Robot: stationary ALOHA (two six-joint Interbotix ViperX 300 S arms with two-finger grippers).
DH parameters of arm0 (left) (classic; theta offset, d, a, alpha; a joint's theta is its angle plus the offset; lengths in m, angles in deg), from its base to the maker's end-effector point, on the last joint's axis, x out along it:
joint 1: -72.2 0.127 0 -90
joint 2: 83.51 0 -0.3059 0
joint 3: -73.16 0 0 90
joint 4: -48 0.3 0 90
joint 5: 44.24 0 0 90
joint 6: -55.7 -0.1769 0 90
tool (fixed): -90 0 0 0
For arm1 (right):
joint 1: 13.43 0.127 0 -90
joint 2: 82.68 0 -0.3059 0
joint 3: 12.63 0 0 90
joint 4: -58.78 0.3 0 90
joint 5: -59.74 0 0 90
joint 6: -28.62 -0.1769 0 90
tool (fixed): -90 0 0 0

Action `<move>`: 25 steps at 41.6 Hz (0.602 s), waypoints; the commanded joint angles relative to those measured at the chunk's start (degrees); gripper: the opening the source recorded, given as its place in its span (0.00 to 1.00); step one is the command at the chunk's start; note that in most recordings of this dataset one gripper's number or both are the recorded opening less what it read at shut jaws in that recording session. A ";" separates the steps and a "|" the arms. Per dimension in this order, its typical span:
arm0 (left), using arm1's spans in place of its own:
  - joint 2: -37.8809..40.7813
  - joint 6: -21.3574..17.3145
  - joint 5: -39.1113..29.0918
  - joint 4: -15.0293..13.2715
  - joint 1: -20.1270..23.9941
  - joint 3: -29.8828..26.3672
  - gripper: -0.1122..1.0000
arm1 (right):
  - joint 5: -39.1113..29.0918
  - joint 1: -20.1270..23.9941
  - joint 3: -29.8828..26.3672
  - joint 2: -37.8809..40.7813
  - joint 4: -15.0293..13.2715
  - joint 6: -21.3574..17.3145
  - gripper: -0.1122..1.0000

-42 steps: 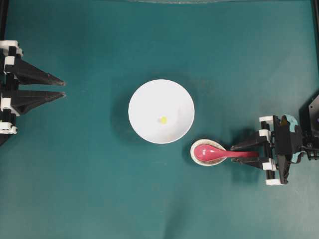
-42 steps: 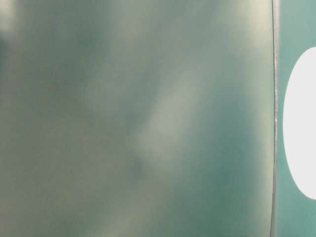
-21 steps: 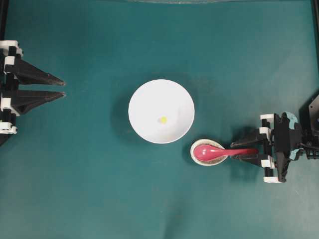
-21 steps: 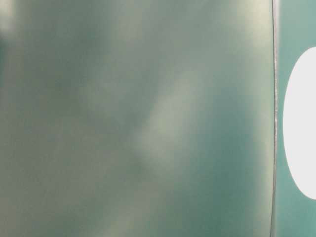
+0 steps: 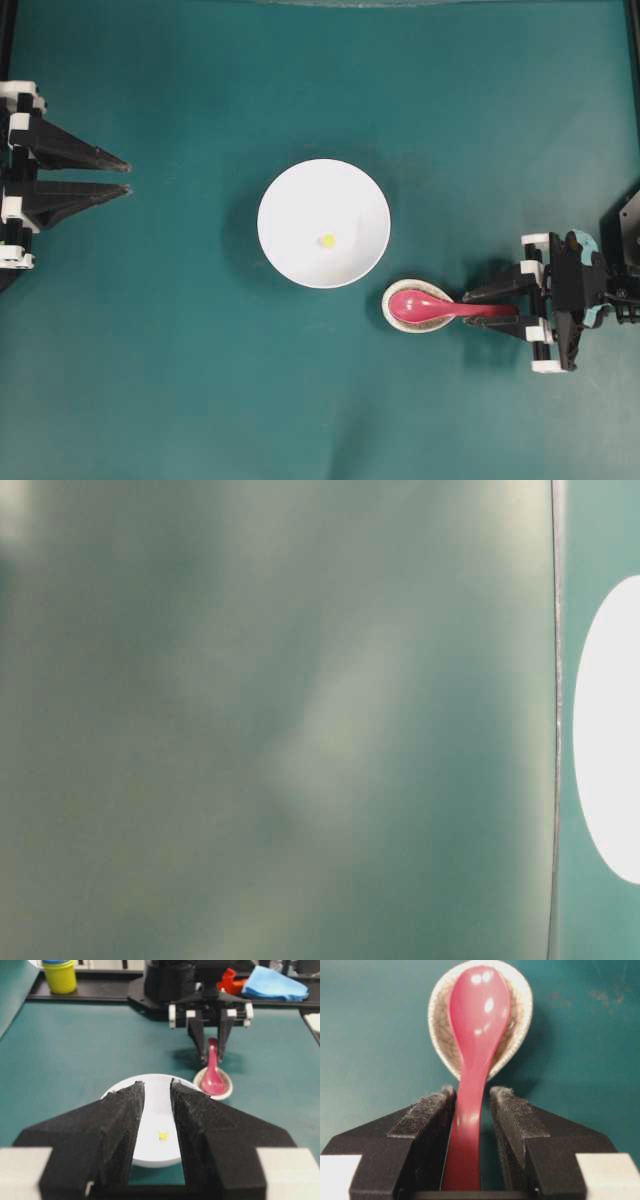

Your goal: Scoop the yellow hexagonal prism block from the bowl with a spoon using the right arm.

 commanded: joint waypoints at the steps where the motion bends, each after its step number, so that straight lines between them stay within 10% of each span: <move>1: 0.44 -0.09 0.09 0.18 0.09 -1.05 0.35 | 0.35 0.35 -0.53 -0.44 0.09 0.09 0.48; 25: 0.53 -0.09 0.09 0.18 0.09 -1.05 0.35 | 0.35 0.35 -0.97 -0.44 0.44 0.09 0.47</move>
